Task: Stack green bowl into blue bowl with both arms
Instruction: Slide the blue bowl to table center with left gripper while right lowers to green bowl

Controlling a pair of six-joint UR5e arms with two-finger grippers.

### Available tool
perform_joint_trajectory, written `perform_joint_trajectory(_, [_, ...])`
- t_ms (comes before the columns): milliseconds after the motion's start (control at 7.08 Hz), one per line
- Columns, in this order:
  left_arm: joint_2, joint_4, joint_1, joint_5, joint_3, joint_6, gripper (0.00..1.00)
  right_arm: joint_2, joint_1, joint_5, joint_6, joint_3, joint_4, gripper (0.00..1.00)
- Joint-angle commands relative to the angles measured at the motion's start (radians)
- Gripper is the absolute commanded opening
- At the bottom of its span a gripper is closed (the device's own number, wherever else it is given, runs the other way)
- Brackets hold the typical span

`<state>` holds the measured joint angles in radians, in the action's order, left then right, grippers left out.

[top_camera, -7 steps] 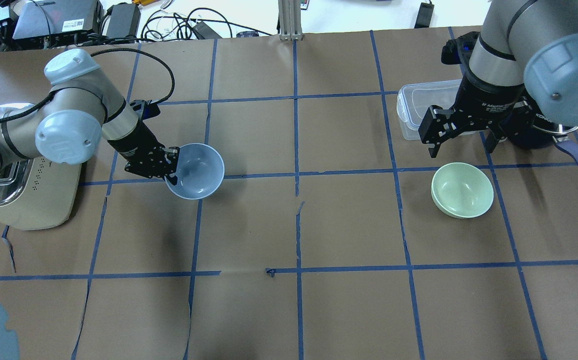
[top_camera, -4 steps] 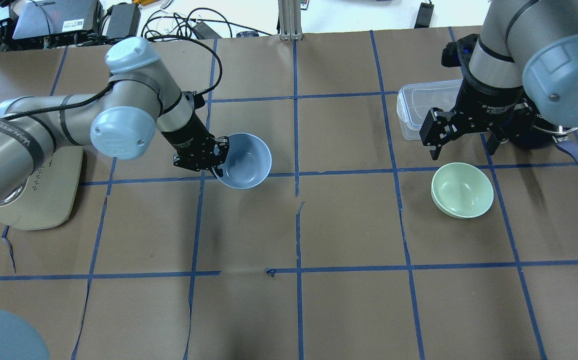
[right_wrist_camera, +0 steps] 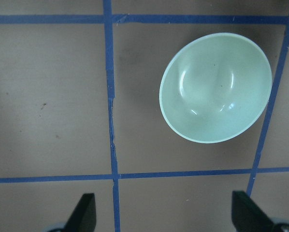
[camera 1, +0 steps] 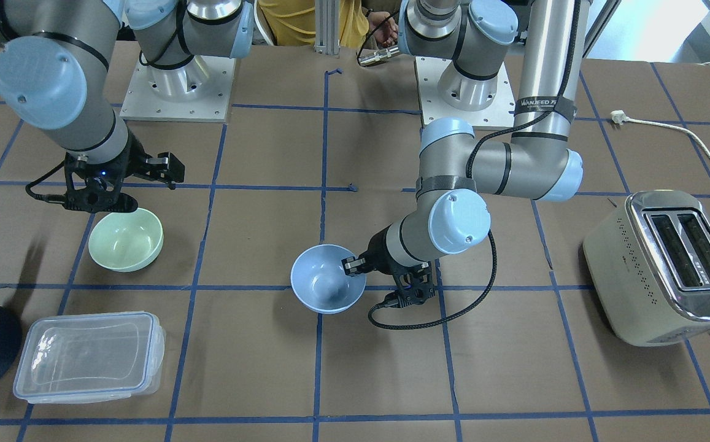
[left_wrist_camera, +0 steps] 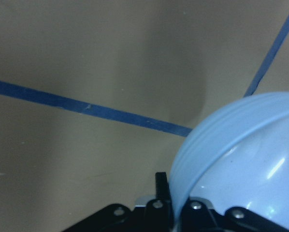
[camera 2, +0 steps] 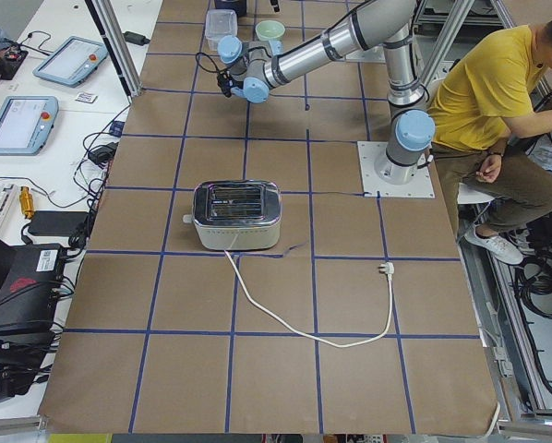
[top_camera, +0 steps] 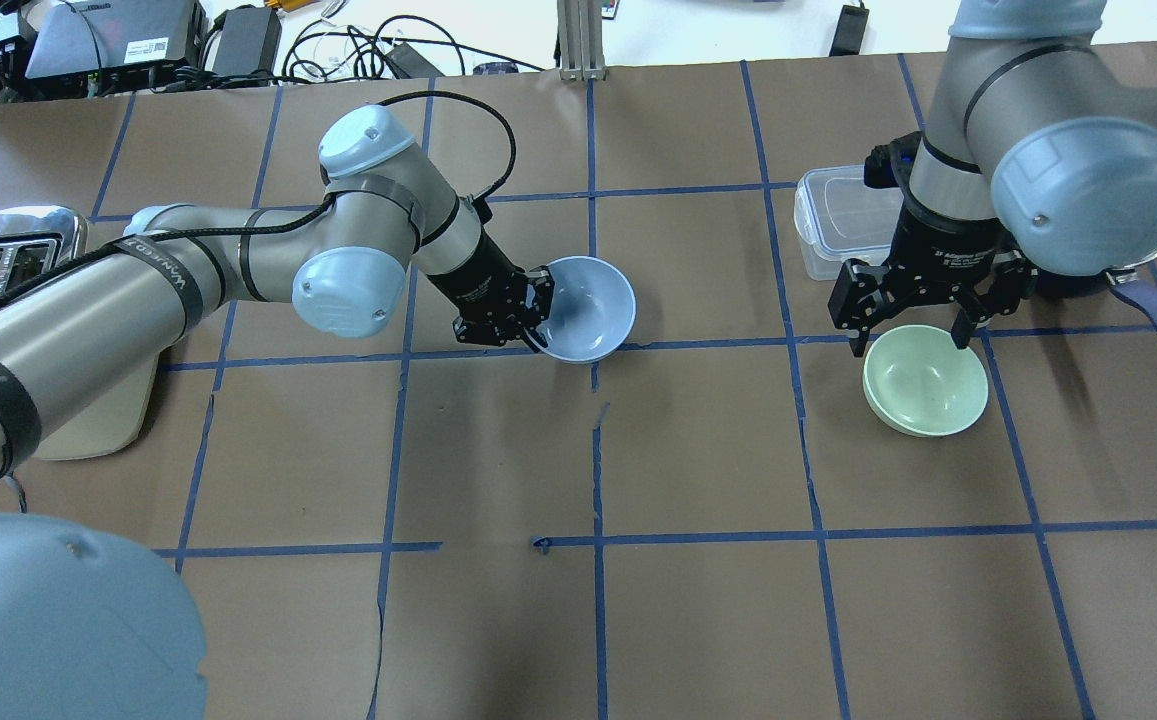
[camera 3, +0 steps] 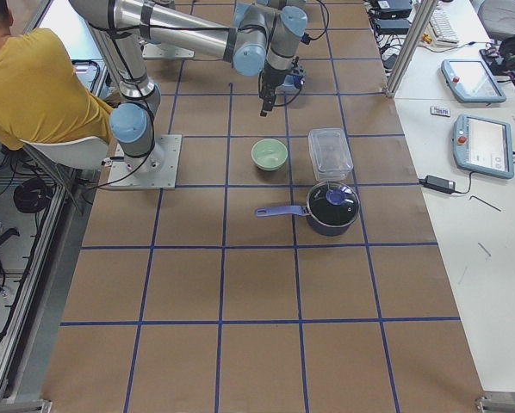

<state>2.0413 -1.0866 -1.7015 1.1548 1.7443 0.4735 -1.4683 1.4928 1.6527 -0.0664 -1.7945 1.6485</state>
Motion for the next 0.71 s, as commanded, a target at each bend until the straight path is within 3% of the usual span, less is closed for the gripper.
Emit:
perform_joint_trajectory(0, [0.028, 0.028, -0.026, -0.020, -0.005, 0.037, 0.00, 0.077, -0.013, -0.001, -0.001, -0.096, 0.243, 1.00])
perform_joint_trajectory(282, [0.039, 0.030, -0.029, -0.012, -0.005, 0.033, 0.25, 0.098, -0.019, -0.001, -0.015, -0.153, 0.370, 1.00])
perform_joint_trajectory(424, [0.031, 0.017, -0.029, -0.012, -0.005, 0.033, 0.50, 0.106, -0.020, 0.001, -0.015, -0.189, 0.410, 1.00])
perform_joint_trajectory(565, [0.001, 0.005, -0.024, -0.010, -0.011, 0.034, 0.65, 0.129, -0.026, 0.001, -0.016, -0.218, 0.478, 1.00])
